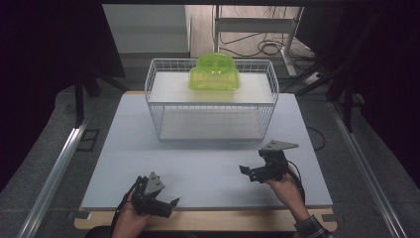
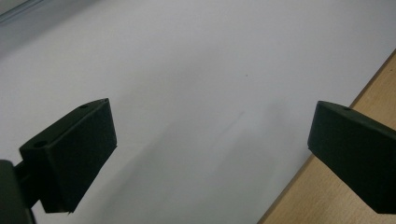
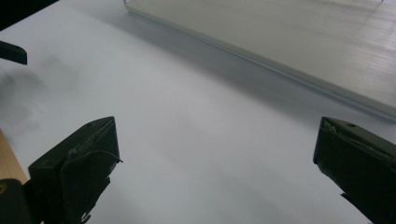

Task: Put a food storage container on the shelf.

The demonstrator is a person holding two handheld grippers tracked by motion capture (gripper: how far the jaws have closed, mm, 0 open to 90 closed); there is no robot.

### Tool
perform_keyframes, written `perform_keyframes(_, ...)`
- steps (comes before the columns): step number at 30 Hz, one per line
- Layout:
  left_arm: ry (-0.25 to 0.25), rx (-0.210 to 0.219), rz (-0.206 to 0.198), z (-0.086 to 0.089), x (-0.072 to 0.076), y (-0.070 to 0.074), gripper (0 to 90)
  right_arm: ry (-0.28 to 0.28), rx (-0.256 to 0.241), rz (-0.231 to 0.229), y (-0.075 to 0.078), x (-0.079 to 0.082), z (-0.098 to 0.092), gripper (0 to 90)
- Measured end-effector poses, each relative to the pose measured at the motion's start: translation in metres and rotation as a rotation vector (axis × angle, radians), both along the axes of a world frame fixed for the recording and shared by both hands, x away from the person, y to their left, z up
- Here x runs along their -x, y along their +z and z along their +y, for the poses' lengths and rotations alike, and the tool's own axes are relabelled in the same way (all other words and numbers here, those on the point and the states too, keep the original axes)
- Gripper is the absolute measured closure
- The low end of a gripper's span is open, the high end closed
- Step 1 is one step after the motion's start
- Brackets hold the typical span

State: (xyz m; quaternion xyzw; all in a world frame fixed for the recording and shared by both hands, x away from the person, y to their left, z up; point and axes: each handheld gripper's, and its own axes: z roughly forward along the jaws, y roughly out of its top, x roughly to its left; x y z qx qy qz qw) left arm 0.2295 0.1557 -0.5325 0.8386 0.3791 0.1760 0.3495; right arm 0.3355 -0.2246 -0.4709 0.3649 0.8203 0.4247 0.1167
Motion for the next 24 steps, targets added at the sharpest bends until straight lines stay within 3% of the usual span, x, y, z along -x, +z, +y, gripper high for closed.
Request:
perform_keyframes(9, -0.003, -0.003, -0.002, 0.0, 0.0, 0.0, 0.8, -0.004, 0.072, -0.006, -0.012, 0.013, -0.005, 0.3)
perform_keyframes(24, -0.001, -0.002, -0.001, -0.001, 0.0, -0.001, 0.8, -0.005, 0.114, 0.036, -0.032, 0.027, -0.012, 0.3)
